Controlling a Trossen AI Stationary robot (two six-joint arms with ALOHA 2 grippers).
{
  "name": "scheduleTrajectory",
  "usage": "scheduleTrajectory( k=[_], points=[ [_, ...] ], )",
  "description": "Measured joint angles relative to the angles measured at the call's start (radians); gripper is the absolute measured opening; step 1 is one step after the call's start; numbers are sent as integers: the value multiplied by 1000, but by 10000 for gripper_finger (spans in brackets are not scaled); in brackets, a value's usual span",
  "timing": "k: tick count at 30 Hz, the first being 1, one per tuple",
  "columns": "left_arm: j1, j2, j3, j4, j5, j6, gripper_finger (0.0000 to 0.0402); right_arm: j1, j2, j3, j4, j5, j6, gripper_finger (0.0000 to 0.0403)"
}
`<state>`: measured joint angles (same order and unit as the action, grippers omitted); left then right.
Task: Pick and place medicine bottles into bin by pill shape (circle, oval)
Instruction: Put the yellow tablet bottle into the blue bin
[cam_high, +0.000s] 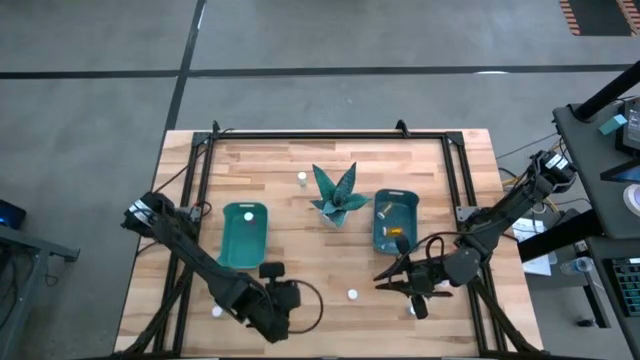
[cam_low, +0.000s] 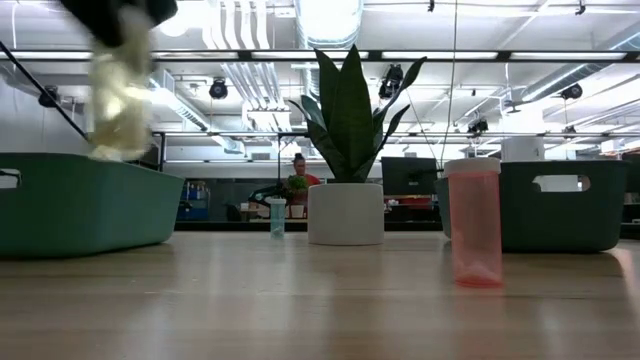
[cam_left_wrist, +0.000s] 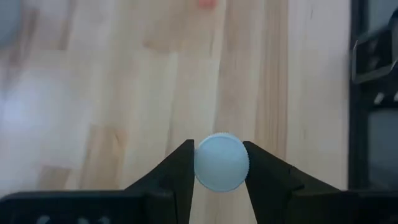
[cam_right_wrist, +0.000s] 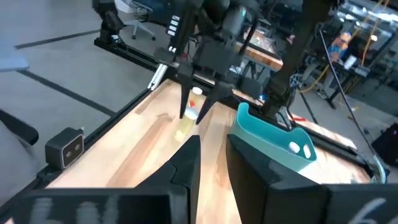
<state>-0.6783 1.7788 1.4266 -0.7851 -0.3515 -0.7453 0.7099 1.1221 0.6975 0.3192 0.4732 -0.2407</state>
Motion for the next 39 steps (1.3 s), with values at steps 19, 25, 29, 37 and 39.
scheduleTrajectory(
  k=[19,25,29,37,39],
  points=[
    [125,-74,1,330,-69,323,106,-157,130,7,149,-141,200,199],
    [151,-79,7,386,-112,440,106,-170,205,72,116,-141,217,203],
    [160,-79,22,390,-131,486,106,-170,248,133,42,-140,221,203],
    [160,-79,65,412,-137,544,106,-174,311,234,-97,-133,256,203],
    [160,-79,69,412,-137,552,106,-174,320,245,-99,-133,252,203]
  ],
)
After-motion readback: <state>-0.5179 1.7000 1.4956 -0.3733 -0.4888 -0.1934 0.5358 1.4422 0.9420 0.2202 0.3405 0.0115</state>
